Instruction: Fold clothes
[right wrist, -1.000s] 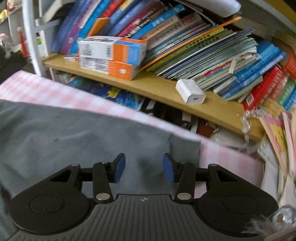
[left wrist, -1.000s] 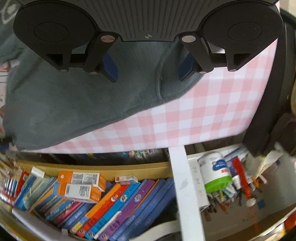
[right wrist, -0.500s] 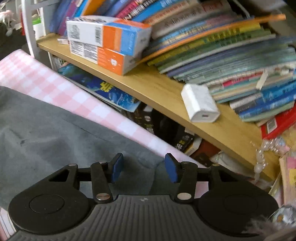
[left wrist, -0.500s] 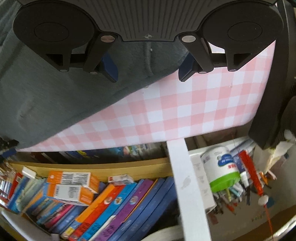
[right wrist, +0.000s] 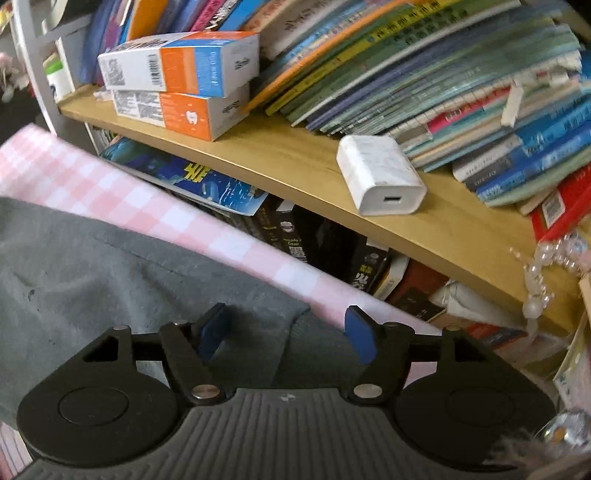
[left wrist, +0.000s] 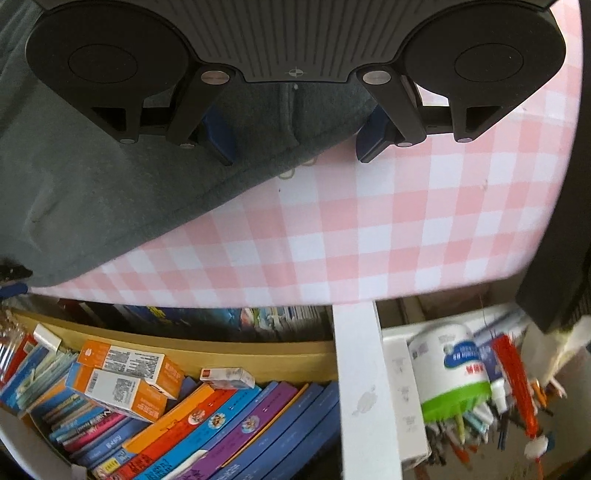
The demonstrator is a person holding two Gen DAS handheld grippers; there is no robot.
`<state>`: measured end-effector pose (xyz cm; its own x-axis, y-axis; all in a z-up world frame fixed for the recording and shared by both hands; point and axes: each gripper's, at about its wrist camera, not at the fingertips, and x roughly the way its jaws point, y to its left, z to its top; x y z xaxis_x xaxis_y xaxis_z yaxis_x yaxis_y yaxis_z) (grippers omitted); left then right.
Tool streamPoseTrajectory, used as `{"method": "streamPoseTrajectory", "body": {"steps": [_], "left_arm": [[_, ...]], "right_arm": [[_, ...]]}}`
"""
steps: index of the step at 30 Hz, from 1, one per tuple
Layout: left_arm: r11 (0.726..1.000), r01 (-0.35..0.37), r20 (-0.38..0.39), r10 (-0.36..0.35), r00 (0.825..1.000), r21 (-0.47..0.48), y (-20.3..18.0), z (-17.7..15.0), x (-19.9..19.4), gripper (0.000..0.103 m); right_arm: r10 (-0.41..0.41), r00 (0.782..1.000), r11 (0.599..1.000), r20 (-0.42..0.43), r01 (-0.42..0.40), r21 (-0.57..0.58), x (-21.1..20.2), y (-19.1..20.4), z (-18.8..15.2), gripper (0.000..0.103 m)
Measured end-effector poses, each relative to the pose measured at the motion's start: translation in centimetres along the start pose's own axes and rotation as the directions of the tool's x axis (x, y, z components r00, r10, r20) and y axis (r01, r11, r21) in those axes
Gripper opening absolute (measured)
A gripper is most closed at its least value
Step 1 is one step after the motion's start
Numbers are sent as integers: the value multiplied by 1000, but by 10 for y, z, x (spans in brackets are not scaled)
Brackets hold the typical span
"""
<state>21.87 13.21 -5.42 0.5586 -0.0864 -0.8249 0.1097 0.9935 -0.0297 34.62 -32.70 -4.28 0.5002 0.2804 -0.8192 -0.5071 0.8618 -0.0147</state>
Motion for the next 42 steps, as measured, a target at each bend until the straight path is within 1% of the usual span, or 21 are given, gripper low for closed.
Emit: {"method": "streamPoseTrajectory", "body": {"steps": [3,5,6,7,9,10,11,13,14,15,16,17,19,20,22,24,28,33,36,39,42], "left_arm": [[1000,2,-5,-2,1000,2,-1,0,0,72],[1000,4,-8,-4,1000,4,-1,1,0,71],[1000,6,-9,-6,1000,7,-1,1,0,69],[1000,10,-12,-10,1000,11,-2,2,-1,67],[1000,19,-17,-18,1000,20,-3,2,-1,60],[999,23,-19,-22,1000,25,-3,3,-2,58],[999,25,-21,-25,999,28,-4,3,-2,57],[999,19,-18,-19,1000,28,-6,2,-3,52],[999,20,-17,-20,1000,28,-8,1,-4,45],[999,24,-17,-23,1000,29,-10,1,-5,36],[999,26,-17,-25,1000,31,-12,1,-5,33],[999,20,-18,-20,1000,39,-14,1,-6,31],[999,3,-21,-2,1000,54,-18,1,-8,24],[998,-5,-20,6,1000,56,-19,1,-9,13],[998,-21,8,20,1000,60,-21,1,-18,13],[998,-28,46,25,999,64,-23,1,-29,13],[998,-23,118,15,993,64,-26,-1,-55,12],[996,-6,202,-11,979,85,-36,-10,-91,12],[994,9,255,-38,966,111,-45,-20,-118,12],[990,23,300,-64,952,137,-53,-37,-144,12],[986,39,337,-92,937,159,-60,-57,-169,12]], "right_arm": [[21,1000,1000,-4,-21,16,1,-3,1,64],[40,999,999,-6,-40,17,0,-3,1,55],[48,999,999,-7,-48,16,0,-2,2,53],[54,999,998,-8,-54,12,-1,-2,2,49],[68,998,998,-10,-68,-2,-2,1,3,40],[75,997,997,-10,-75,-11,-2,2,3,30],[77,997,997,-8,-77,-21,-3,5,3,24],[56,998,998,-6,-56,-42,-4,12,4,21],[42,999,998,-4,-42,-51,-5,15,4,19],[26,1000,998,-2,-26,-58,-5,18,4,19],[8,1000,998,0,-8,-68,-6,22,4,18],[-10,1000,997,2,11,-77,-6,25,3,17],[-48,999,995,5,49,-84,-9,29,1,17],[-67,998,994,9,67,-85,-11,31,0,17],[-96,995,993,36,98,-72,-21,32,-2,16],[-103,992,993,73,107,-43,-36,31,-5,16],[-130,981,991,144,134,-15,-72,35,-17,16],[-175,956,984,234,178,8,-124,48,-41,16],[-216,936,975,277,221,15,-159,61,-64,16],[-249,919,968,307,247,47,-192,73,-94,16],[-269,910,963,315,256,83,-224,89,-130,16]]}}
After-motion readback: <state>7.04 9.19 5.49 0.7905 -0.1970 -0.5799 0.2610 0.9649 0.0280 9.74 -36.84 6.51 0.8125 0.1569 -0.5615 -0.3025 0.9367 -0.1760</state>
